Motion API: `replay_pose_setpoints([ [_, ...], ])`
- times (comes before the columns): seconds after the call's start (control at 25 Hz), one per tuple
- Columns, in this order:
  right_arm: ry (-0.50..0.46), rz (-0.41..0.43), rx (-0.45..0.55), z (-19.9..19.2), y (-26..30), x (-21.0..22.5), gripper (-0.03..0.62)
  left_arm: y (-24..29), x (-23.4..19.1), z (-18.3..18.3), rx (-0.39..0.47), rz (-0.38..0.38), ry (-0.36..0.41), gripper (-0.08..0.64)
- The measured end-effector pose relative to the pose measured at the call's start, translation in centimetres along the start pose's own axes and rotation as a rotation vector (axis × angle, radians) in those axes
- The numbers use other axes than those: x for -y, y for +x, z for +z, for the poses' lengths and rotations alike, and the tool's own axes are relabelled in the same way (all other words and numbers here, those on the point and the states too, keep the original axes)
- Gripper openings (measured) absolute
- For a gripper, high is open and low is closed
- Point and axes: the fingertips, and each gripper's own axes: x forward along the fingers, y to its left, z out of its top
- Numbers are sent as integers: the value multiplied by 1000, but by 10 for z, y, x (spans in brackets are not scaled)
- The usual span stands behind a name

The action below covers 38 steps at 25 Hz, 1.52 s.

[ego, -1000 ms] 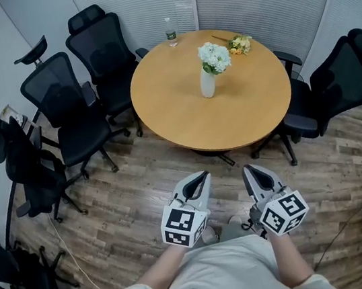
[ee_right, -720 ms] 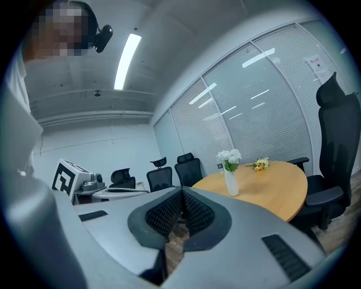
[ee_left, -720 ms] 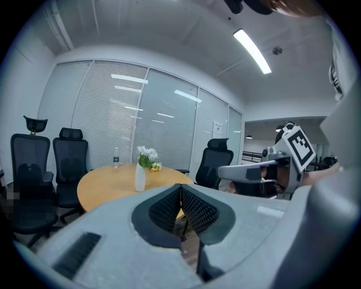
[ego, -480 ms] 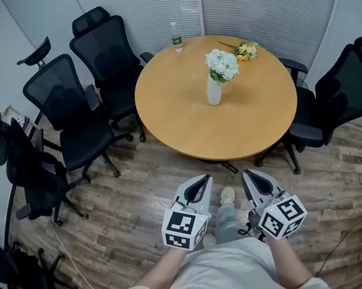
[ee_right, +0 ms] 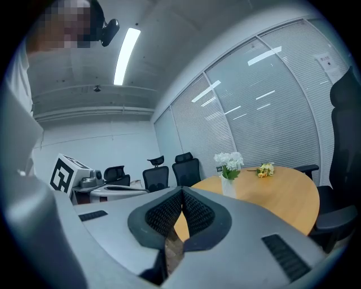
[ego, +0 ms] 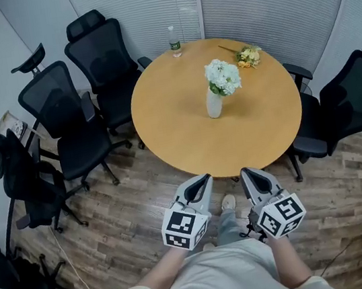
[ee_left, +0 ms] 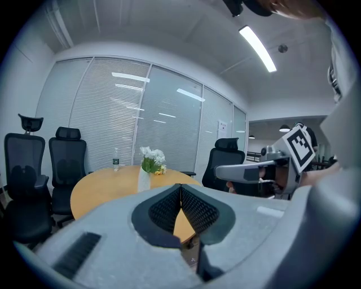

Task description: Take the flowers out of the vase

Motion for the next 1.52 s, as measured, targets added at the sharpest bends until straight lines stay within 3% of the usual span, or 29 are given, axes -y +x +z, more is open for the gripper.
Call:
replay_pose_setpoints([
  [1.04, -32, 76, -54, 69, 144, 153, 6, 182, -96, 69, 29, 83, -19, 9],
  [1.52, -8, 99, -89, 65, 167, 175, 6, 209, -107, 73, 8, 88, -19, 9],
])
